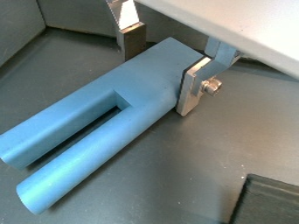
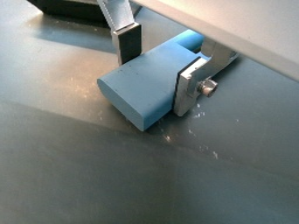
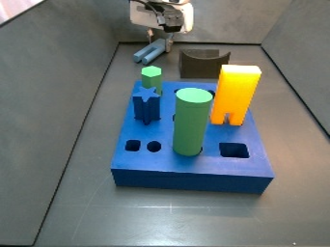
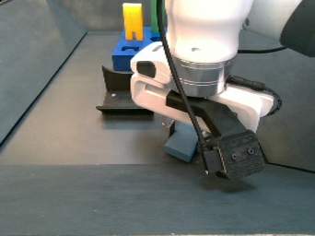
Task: Pick up the square-circle object. Move up. Rotate the square-circle object. Place the square-circle object on the fixture. Regrasp the square-circle object. Move to above the board. Insert the square-circle object.
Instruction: Pick up the square-circle object, then move up.
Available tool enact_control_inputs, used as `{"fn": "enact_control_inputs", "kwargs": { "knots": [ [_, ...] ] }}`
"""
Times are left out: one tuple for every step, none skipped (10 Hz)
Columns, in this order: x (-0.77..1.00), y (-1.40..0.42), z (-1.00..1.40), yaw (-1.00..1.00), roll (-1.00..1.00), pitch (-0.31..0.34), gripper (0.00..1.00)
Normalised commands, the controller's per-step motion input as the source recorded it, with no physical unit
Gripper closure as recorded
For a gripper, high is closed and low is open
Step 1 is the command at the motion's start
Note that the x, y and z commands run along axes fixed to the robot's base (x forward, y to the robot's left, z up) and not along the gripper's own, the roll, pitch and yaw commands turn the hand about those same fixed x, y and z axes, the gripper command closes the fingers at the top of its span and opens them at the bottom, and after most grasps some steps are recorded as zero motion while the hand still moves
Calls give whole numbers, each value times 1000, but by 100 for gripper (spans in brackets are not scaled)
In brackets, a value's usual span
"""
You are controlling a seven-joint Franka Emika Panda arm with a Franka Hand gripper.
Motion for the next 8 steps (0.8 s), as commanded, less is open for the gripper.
{"fn": "enact_control_inputs", "kwargs": {
  "knots": [
    [0, 0, 0, 0, 0, 0, 100],
    [0, 0, 0, 0, 0, 0, 100],
    [0, 0, 0, 0, 0, 0, 100],
    [0, 0, 833, 0, 0, 0, 100],
    [63, 13, 863, 12, 7, -23, 100],
    [14, 4, 725, 5, 13, 26, 100],
    [5, 2, 639, 0, 23, 48, 100],
    [-2, 0, 422, -9, 49, 97, 100]
  ]
}}
